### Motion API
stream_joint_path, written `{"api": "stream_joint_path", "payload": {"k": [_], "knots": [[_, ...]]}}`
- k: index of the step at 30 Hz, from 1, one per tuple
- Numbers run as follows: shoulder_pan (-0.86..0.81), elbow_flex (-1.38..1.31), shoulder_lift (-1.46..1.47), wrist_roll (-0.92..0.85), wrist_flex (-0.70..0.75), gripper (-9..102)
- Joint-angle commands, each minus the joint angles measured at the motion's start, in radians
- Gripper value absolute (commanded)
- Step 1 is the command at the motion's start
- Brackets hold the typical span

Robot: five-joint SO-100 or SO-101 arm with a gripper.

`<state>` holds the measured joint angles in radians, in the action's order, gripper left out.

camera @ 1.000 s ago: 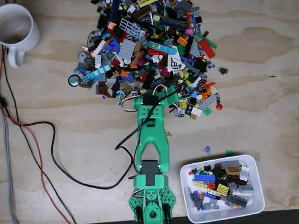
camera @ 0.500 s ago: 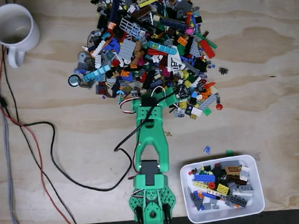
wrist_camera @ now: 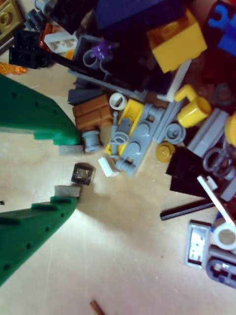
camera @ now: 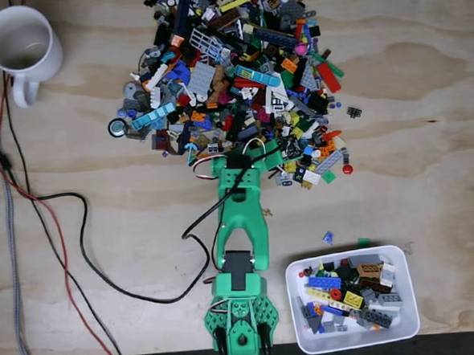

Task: Find the closest Lego and put it in the bin.

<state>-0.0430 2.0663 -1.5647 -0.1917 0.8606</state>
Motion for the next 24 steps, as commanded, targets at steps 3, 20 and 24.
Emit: {"api": "stream_joint_path", "payload": {"k": [3,20,24], "knots": [[-0.018,-0.002,-0.002,-0.017,-0.009,10],[-0.040,-0.014,-0.035,-0.069,0.032,4],[-0.048,-0.149,-0.064,-0.101,0.166,4]]}}
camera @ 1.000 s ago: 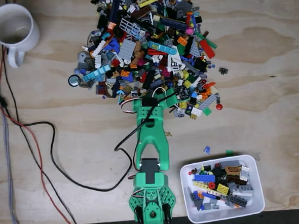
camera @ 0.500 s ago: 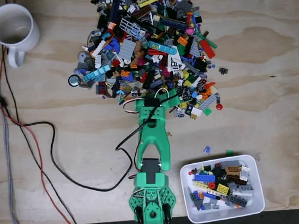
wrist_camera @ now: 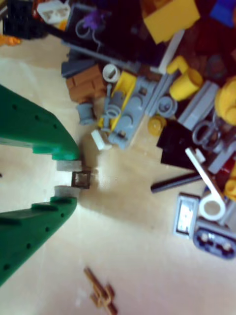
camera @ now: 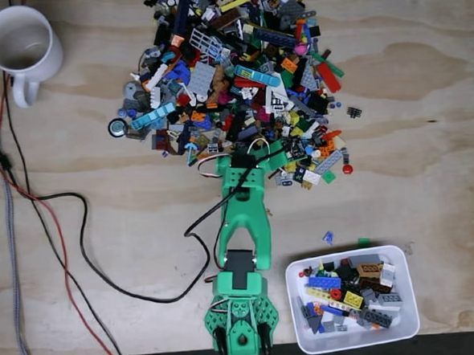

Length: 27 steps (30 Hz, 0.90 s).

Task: Find the closest Lego and put it in the bin.

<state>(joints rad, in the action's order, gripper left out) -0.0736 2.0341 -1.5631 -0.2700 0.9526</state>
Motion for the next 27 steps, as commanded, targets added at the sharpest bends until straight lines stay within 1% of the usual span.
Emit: {"api": "stream_joint_path", "payload": {"k": [1,5,7,10,13,18,23,27], "knots": [[-0.023,-0.156,-0.081,-0.034,0.114,4],[-0.072,-0.318,-0.158,-0.095,0.304,5],[-0.124,-0.357,-0.209,-0.132,0.379,5],[-0.253,-0.357,-0.299,-0.219,0.456,5],[-0.439,-0.342,-0.393,-0.334,0.518,5],[-0.775,-0.244,-0.523,-0.561,0.518,5],[-1.055,-0.166,-0.604,-0.729,0.499,5],[-1.256,-0.046,-0.638,-0.862,0.400,6]]}}
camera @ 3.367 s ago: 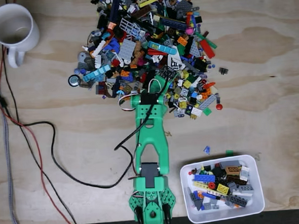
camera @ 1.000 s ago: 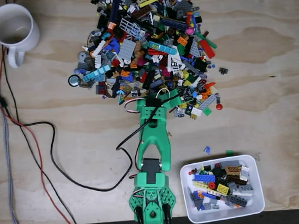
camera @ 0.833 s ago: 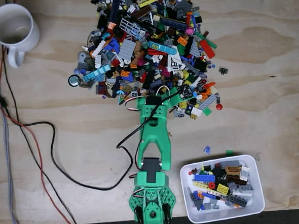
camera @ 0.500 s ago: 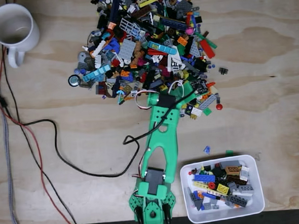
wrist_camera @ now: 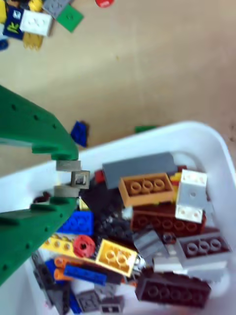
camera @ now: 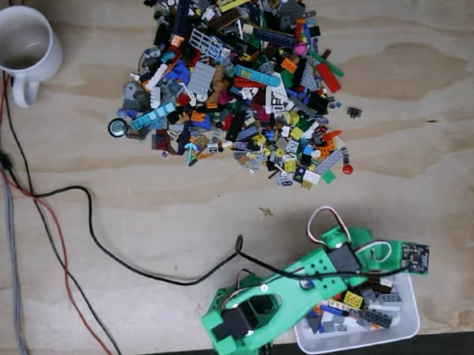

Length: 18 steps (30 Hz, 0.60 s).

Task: Find the closest Lego and put it in the bin.

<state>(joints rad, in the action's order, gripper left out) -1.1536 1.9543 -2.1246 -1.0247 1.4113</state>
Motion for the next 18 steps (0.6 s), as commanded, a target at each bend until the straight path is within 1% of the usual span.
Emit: {"api": "stream_joint_path", "payload": {"k": [1,3,6,8,11,15,18], "knots": [[-0.210,0.064,-0.081,-0.130,-0.078,6],[-0.258,0.126,-0.087,-0.164,-0.133,6],[-0.279,0.187,-0.089,-0.190,-0.199,8],[-0.278,0.206,-0.091,-0.199,-0.227,12],[-0.255,0.207,-0.101,-0.210,-0.232,13],[-0.155,0.147,-0.133,-0.216,-0.235,15],[0.043,0.057,-0.172,-0.224,-0.166,15]]}}
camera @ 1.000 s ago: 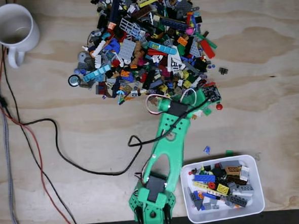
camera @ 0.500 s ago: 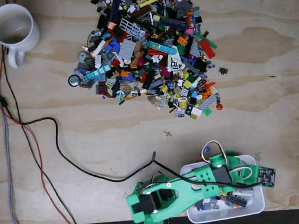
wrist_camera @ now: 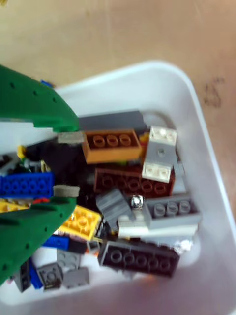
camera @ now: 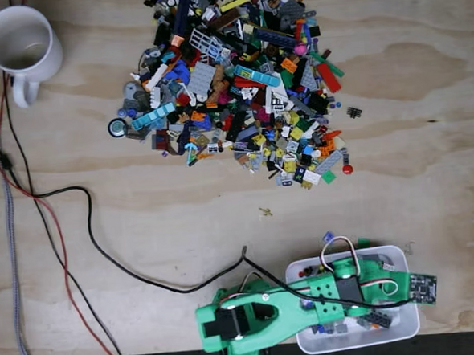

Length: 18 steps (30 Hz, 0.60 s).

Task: Find the closest Lego and put it in the bin.

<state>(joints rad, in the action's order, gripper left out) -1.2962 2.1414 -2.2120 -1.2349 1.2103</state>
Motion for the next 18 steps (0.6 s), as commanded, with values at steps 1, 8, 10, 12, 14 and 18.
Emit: {"api": "stream_joint_path", "payload": {"k": [1,8,10,12,14,18], "knots": [[0.267,-0.158,-0.100,-0.012,0.061,15],[0.833,-0.209,-0.126,0.126,0.179,15],[0.939,-0.204,-0.094,0.170,0.176,15],[1.008,-0.199,-0.054,0.198,0.161,15],[1.066,-0.179,-0.035,0.215,0.135,15],[1.154,-0.163,0.015,0.255,0.106,15]]}}
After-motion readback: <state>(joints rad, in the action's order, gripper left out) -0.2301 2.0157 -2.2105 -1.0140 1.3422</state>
